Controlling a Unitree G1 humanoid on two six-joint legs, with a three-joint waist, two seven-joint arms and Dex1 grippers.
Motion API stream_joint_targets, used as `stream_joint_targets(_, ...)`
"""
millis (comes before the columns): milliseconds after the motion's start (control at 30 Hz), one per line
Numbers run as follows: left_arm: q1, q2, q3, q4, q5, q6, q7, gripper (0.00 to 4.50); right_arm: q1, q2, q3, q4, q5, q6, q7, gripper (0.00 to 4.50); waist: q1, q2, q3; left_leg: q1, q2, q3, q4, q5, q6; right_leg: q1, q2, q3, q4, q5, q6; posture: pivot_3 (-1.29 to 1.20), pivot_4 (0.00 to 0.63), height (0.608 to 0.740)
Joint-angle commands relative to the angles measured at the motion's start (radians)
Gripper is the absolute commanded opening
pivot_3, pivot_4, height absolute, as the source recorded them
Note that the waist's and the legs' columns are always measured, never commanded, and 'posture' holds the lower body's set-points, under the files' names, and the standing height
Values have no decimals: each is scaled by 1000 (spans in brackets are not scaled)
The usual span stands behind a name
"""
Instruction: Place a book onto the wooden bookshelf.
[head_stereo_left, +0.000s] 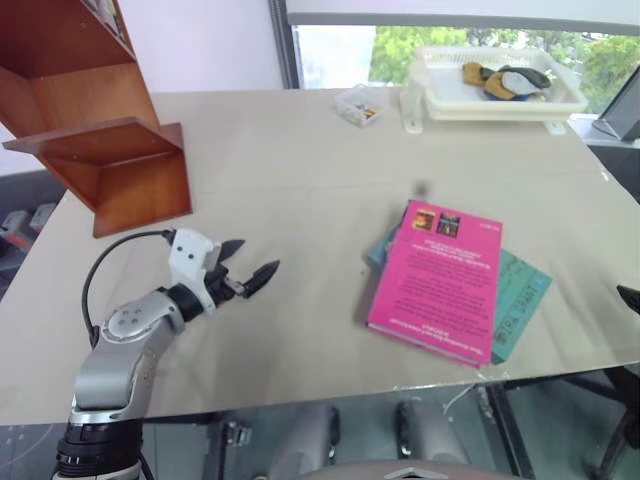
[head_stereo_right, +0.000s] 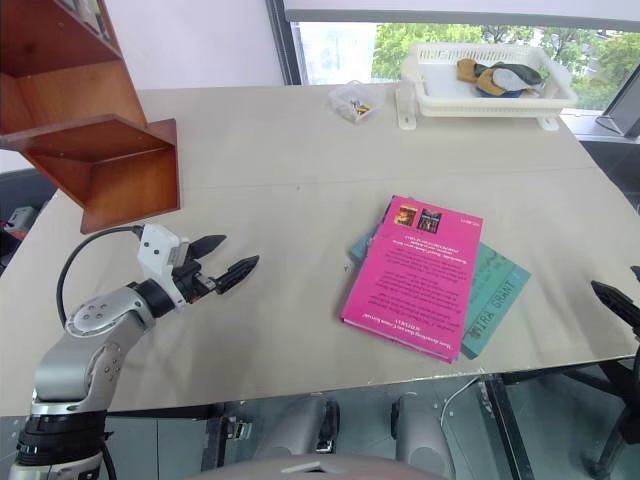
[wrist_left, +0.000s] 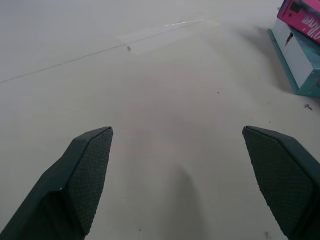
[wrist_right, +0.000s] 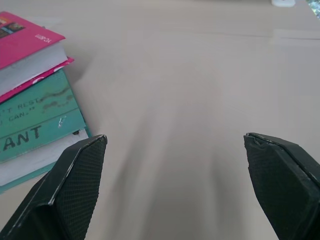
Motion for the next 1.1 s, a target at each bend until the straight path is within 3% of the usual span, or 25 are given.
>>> stream_joint_targets(33,5,12,27,-35,-12,-21,-6,4445,0,-8,-38,-20,2,-19,6,4500,2,0,0,0,0,0,0,0,0,0,0,0,0,0,0,0,150,740)
stream_joint_targets(400,4,31,33,-35,-24,-59,-50,4445,-6,22,-13,-33,-29,-35,-38,4500,8,0,0,0,0,0,0,0,0,0,0,0,0,0,0,0,150,740)
stream_joint_targets(600,10,114,46,-54,-88,-100,-217,4445,-42,73,16,-30,-69,-64,-105,4500,9,0,0,0,0,0,0,0,0,0,0,0,0,0,0,0,150,740)
stream_joint_targets(833,-1,211,123,-90,-316,-47,-459,4445,-107,163,75,-20,-139,-91,-250,4500,8,1,0,-1,1,0,0,0,0,-2,0,0,0,0,0,0,150,740)
stream_joint_targets(1100,-35,253,116,-63,-333,-56,-525,4445,-144,238,111,-27,-159,-88,-350,4500,9,1,0,-1,0,1,0,0,0,-2,2,0,0,0,0,0,150,740)
